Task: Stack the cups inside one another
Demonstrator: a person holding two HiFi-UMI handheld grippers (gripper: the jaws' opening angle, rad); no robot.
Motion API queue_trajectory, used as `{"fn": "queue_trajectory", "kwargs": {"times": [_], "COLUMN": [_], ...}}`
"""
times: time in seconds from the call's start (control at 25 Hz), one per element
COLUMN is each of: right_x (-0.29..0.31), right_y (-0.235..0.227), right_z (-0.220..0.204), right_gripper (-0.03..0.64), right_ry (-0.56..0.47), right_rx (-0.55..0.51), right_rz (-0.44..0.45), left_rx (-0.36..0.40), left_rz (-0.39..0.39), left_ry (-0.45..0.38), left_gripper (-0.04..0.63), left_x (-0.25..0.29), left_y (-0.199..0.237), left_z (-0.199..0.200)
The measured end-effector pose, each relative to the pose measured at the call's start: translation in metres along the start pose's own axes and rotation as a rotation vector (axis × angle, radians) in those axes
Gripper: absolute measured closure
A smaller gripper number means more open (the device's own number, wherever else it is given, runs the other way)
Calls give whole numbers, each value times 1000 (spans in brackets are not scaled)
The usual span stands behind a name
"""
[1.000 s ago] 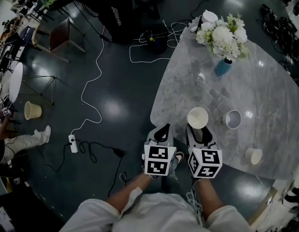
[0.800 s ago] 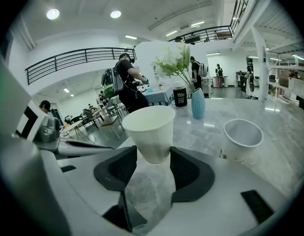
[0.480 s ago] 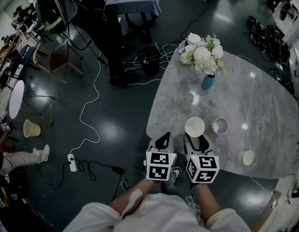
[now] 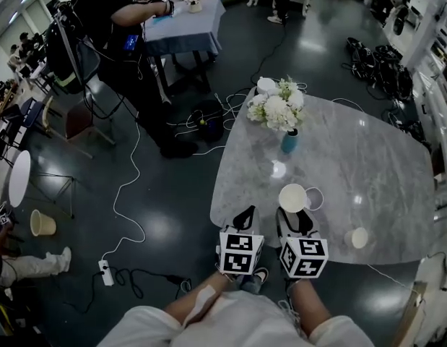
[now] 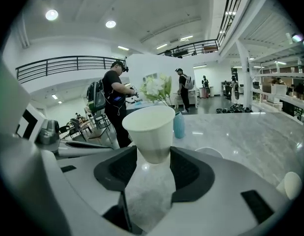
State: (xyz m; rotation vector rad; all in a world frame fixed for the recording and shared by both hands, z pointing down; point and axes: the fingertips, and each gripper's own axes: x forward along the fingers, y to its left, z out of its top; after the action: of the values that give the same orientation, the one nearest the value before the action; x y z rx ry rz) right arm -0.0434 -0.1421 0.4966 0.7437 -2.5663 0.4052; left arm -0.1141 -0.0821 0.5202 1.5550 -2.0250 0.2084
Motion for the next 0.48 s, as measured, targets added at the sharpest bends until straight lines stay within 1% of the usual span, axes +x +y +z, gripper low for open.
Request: {"fn": "queue_trajectory", "kwargs": {"times": [0.12, 0.48], "right_x": [-7, -25], "right_y": [-13, -53], "right_z": [8, 20], "right_gripper": [422, 422], "right_ry": [-18, -56], "right_rx": [11, 51], "right_rz": [-36, -137], "left_rx": [19, 78], "left_rz": [-27, -125], "left_ry": [-15, -12], "left_gripper": [600, 600], "left_x": [5, 24], "left_y": [-9, -45], "left_z": [11, 30]}}
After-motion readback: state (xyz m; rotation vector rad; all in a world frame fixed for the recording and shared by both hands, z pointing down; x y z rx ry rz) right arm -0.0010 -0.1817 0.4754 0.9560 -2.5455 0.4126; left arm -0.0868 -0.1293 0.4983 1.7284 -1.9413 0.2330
